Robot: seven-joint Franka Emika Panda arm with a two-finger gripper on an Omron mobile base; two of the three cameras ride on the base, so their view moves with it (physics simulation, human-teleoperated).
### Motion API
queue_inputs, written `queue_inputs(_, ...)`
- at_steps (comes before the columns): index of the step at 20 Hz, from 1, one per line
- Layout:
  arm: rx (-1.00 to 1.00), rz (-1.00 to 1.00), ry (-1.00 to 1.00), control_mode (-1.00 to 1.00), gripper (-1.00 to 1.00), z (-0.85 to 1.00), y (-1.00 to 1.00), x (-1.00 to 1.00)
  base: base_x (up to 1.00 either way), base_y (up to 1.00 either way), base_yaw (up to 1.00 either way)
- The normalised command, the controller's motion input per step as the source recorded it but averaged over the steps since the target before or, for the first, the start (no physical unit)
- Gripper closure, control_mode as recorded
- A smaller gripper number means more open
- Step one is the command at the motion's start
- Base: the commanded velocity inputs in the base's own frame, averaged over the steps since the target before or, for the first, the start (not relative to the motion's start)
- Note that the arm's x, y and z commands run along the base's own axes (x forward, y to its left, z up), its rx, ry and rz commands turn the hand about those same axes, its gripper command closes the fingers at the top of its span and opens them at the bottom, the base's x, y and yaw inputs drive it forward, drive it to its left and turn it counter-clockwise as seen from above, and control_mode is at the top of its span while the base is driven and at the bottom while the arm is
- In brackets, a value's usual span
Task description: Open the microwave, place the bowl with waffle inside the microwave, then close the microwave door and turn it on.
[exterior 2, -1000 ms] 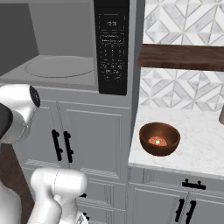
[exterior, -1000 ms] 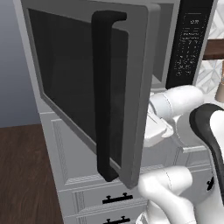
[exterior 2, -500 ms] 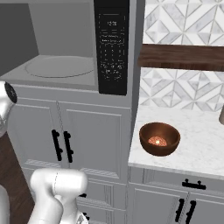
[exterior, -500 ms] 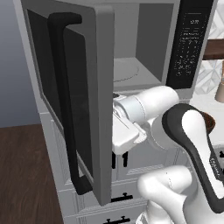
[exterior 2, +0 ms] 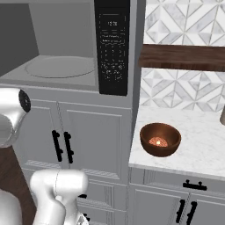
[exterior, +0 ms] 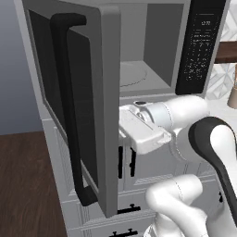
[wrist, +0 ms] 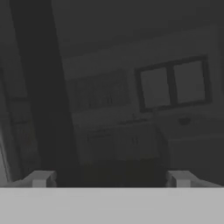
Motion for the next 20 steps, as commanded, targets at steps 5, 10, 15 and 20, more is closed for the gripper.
queue_inputs(5, 0.02, -0.61, 0.44, -1.00, -1.00, -0.01, -1.00, 0.00, 0.00, 0.00, 0.00)
queue_inputs(10, -0.09, -0.33, 0.20, -1.00, -1.00, -0.54, -0.96, 0.48, 0.00, 0.00, 0.00)
queue_inputs(15, -0.01, -0.45, 0.35, -1.00, -1.00, -0.64, -1.00, 0.01, 0.00, 0.00, 0.00)
queue_inputs(20, 0.00, -0.58, 0.35, -1.00, -1.00, -0.53, -1.00, 0.00, 0.00, 0.00, 0.00)
